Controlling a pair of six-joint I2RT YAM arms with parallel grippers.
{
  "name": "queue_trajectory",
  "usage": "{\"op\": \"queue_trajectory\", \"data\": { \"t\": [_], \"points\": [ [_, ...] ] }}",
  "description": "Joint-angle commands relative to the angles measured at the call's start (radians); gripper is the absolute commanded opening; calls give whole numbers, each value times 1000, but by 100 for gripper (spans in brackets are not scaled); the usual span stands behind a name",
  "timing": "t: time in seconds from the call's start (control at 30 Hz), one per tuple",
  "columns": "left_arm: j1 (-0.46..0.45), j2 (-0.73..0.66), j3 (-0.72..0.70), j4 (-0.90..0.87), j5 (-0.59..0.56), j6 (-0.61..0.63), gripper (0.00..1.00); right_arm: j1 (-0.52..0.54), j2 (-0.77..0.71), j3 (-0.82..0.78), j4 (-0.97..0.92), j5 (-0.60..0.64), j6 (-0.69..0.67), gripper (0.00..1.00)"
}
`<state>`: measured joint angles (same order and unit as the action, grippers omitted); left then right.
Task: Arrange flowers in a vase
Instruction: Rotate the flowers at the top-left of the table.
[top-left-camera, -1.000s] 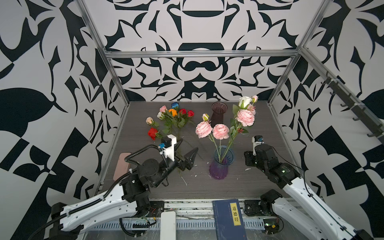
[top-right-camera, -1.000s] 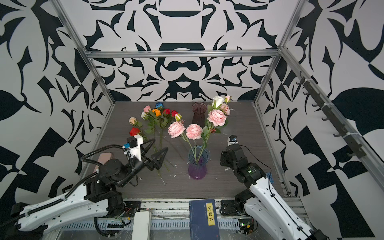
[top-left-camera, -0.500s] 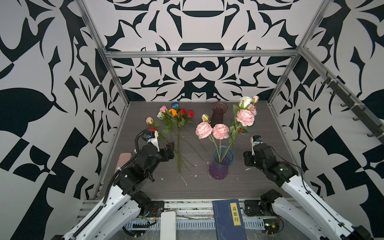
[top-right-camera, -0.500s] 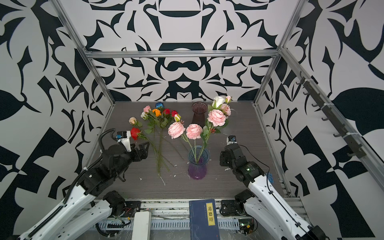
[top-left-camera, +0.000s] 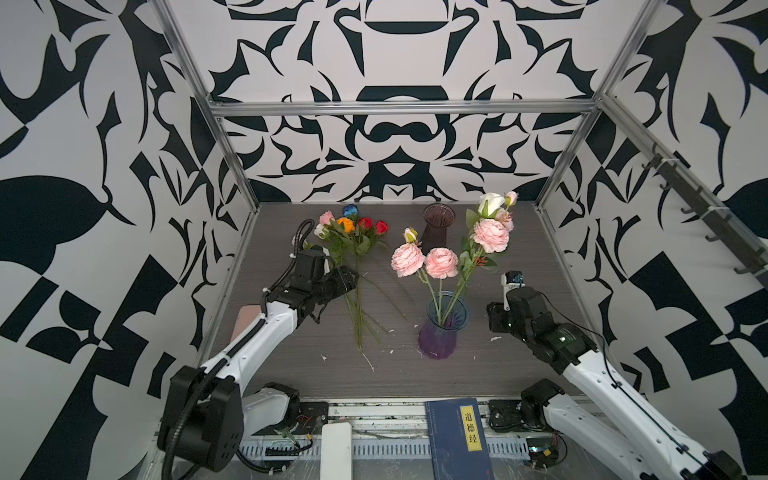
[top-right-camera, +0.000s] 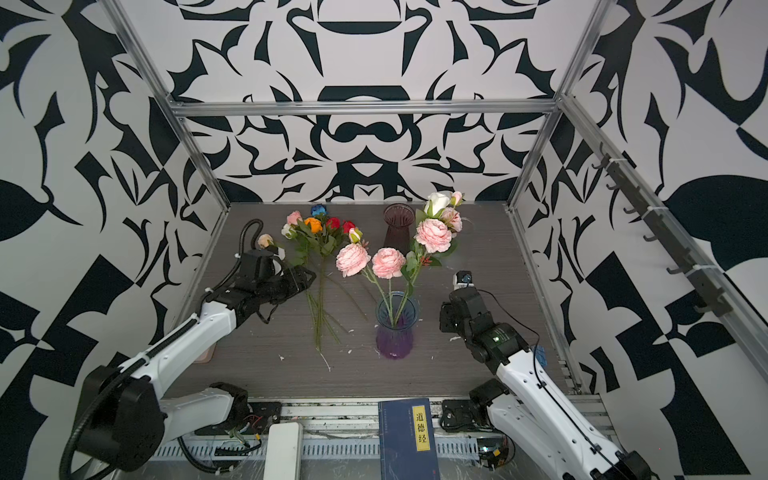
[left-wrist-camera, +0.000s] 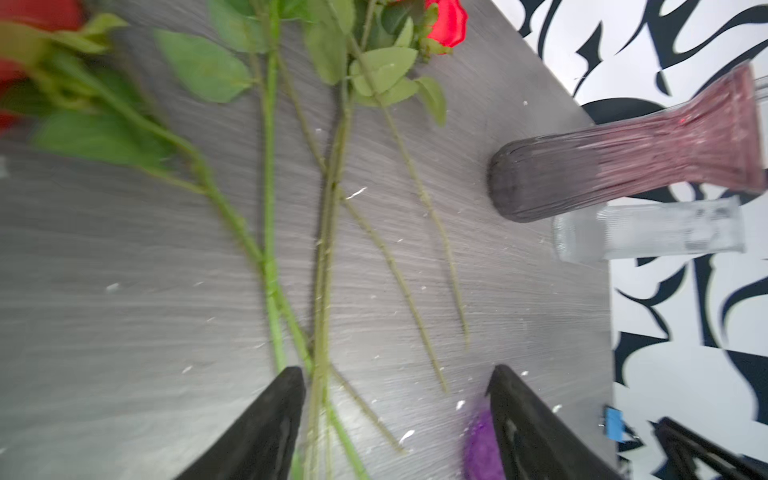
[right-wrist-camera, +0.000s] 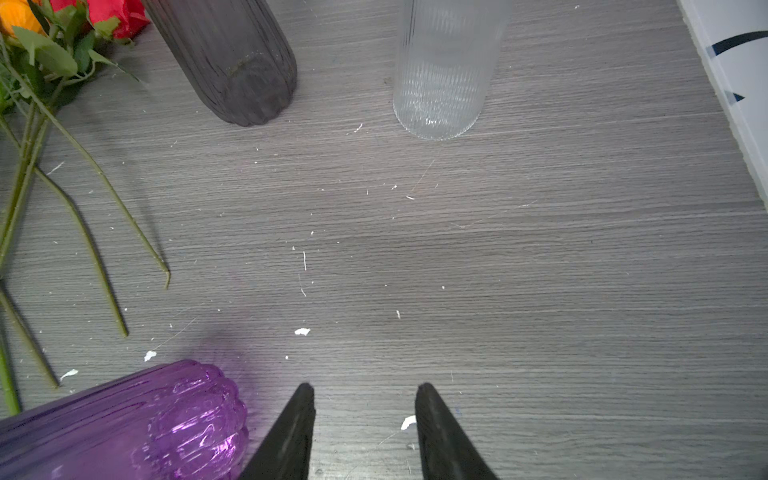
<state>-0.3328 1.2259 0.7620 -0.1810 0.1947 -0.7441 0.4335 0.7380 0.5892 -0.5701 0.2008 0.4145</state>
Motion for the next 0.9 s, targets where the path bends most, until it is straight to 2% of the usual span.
{"op": "queue_trajectory", "data": {
  "t": [0.0, 0.2, 0.3, 0.47, 0.53, 0.63, 0.7, 0.87],
  "points": [
    [5, 39, 53, 73, 74, -93, 75, 3, -7, 8, 31, 1, -12, 44],
    [5, 147, 80, 117, 130, -142, 73, 3, 16, 16, 29, -56, -16, 45],
    [-19, 156, 53, 220, 174, -150, 73, 3, 18, 39, 4, -107, -15, 44],
    [-57, 197, 76, 194, 155, -118, 73, 4, -9, 67, -16, -301, 74, 44],
    [-58, 218, 75, 204, 161, -134, 72, 4, -14, 99, -31, -378, 130, 41],
    [-67, 232, 76, 227, 143, -136, 72, 4, -40, 169, -83, -409, 185, 37],
    [-70, 264, 113, 213, 135, -121, 72, 4, -57, 230, -123, -407, 218, 37],
    [-72, 437, 336, 74, 177, -58, 69, 4, -33, 349, -216, -459, 256, 37]
  ]
}}
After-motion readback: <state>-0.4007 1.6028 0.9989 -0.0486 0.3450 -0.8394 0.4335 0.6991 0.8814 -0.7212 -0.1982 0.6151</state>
